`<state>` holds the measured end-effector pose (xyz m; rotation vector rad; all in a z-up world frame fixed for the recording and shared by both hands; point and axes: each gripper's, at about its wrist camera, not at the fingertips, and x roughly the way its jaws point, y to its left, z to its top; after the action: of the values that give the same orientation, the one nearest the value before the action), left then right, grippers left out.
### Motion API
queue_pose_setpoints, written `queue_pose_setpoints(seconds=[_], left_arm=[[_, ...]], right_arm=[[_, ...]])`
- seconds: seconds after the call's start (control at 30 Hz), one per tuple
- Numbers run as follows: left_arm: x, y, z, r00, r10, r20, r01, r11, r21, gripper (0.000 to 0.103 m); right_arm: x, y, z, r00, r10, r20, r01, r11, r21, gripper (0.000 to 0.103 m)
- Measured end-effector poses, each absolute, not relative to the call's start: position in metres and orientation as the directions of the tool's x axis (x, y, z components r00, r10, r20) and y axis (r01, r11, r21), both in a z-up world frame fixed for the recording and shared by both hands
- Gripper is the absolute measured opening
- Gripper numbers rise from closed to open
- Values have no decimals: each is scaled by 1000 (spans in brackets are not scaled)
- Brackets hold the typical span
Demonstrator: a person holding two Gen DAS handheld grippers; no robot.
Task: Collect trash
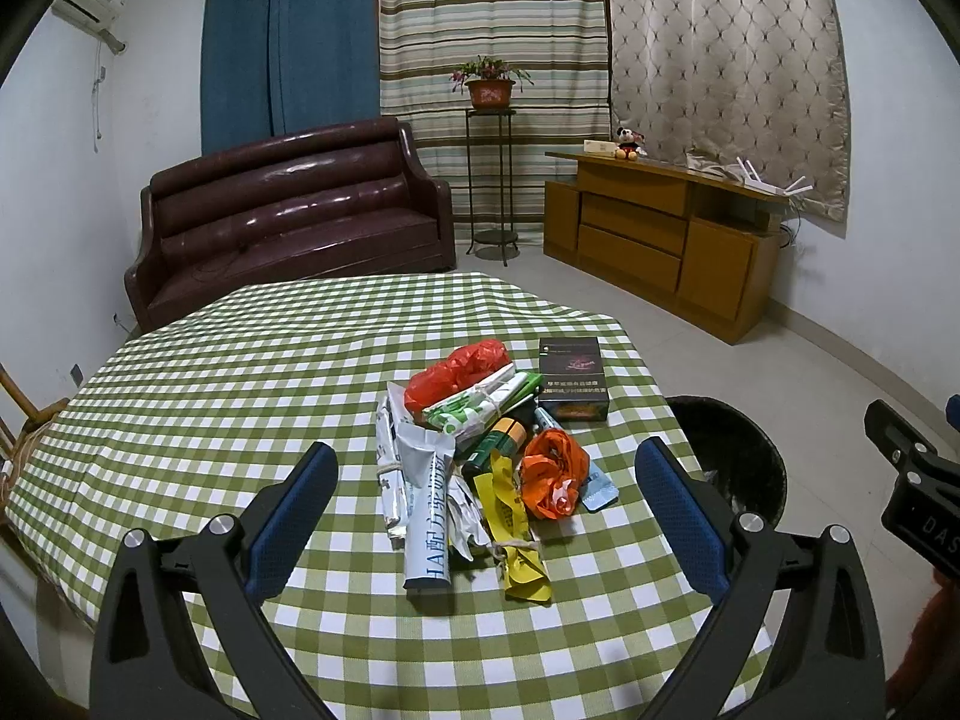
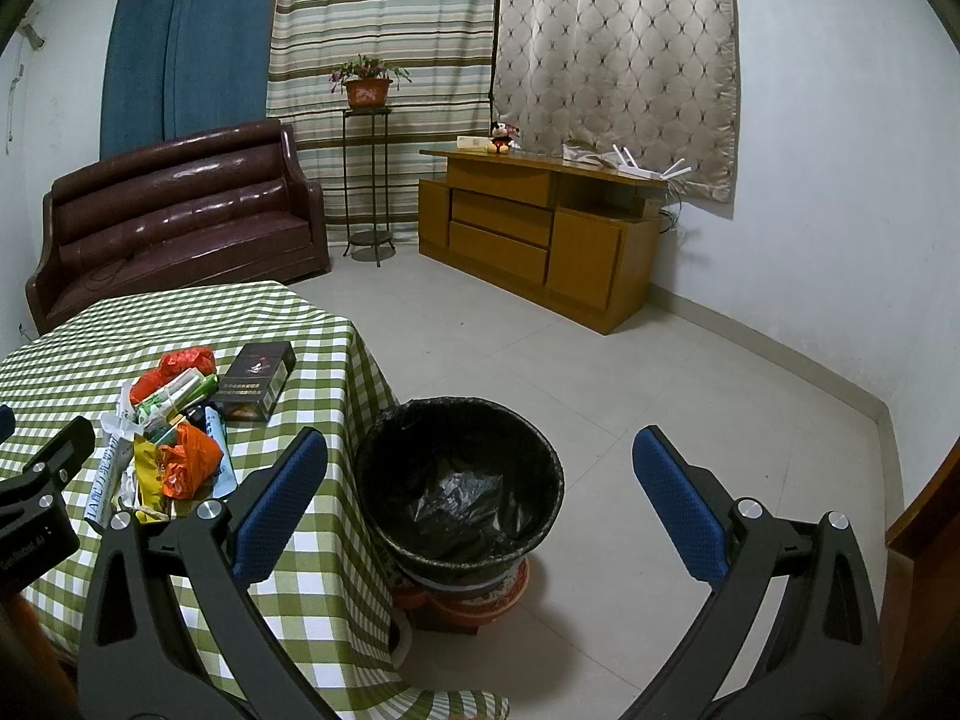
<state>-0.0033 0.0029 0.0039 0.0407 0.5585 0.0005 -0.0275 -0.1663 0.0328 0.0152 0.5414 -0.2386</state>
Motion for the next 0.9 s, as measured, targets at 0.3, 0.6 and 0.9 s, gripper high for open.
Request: queue_pose_setpoints(seconds=[0.3,0.6,0.9], left_arm=[[-2,3,1,848,11,-530,12,999,39,97],[-6,2,0,845,15,-534,6,999,37,97],[-3,2,-1,844,14,-536,6,999,36,97]], right_arm=[[-28,-166,32,830,-221,-512,229,972,-49,100],[-27,-166,32,830,-222,-513,229,972,-49,100],[-27,-165,31,829,-221,-513,229,972,-49,100]])
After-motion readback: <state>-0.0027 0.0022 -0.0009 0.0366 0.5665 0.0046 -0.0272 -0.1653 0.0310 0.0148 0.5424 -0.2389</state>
